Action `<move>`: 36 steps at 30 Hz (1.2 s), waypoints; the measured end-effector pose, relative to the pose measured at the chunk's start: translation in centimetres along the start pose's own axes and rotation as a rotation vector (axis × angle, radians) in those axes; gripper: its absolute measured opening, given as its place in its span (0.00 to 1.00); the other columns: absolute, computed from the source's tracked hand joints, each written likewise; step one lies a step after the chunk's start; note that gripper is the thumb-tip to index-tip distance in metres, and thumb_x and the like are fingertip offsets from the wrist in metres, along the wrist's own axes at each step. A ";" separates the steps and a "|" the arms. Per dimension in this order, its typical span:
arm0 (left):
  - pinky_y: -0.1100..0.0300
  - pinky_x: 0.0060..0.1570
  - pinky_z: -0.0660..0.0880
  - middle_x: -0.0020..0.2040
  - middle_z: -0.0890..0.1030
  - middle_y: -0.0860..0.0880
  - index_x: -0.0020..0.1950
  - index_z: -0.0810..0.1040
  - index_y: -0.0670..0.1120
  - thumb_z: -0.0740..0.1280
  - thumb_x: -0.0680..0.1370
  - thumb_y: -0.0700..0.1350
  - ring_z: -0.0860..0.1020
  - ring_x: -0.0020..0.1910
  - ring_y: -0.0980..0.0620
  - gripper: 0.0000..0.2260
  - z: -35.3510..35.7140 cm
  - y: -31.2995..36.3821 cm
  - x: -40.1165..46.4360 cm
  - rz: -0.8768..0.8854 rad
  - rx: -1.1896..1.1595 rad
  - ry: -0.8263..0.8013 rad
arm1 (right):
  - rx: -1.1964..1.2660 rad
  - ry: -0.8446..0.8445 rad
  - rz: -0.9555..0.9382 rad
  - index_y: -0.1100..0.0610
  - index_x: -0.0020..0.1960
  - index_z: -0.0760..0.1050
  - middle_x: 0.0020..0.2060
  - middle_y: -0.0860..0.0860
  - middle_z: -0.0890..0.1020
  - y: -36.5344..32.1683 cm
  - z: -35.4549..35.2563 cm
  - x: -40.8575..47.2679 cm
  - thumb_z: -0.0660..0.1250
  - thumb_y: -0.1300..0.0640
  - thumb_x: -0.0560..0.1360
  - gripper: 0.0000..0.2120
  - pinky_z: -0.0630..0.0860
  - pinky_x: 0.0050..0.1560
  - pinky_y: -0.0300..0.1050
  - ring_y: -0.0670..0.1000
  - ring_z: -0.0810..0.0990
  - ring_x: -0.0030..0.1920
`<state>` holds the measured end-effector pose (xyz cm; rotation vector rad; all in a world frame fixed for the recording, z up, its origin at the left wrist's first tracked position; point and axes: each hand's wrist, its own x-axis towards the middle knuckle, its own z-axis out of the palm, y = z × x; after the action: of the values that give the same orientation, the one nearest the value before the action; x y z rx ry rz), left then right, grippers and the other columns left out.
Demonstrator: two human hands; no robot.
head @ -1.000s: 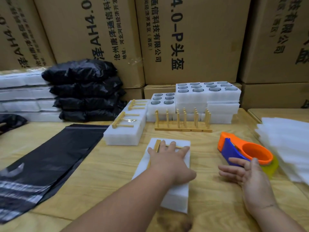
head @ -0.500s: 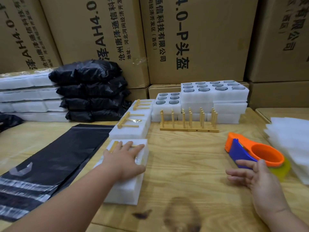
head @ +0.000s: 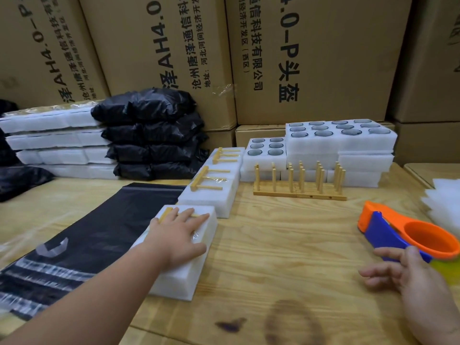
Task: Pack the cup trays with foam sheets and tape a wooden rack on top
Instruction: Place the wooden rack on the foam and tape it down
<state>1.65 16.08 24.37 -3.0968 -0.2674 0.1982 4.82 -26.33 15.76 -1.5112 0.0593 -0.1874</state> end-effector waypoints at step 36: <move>0.41 0.79 0.36 0.84 0.40 0.56 0.83 0.46 0.63 0.49 0.79 0.68 0.37 0.82 0.54 0.33 7.8 17.5 -0.8 0.301 -0.158 0.017 | -1.228 -0.244 -0.256 0.39 0.75 0.66 0.78 0.38 0.63 0.0 2.6 -1.0 0.59 0.39 0.80 0.24 0.55 0.77 0.44 0.43 0.56 0.80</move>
<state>2.81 -1.18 16.12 -3.2792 0.1965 0.1628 4.22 -23.60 15.88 -2.7584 -0.2648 -0.1727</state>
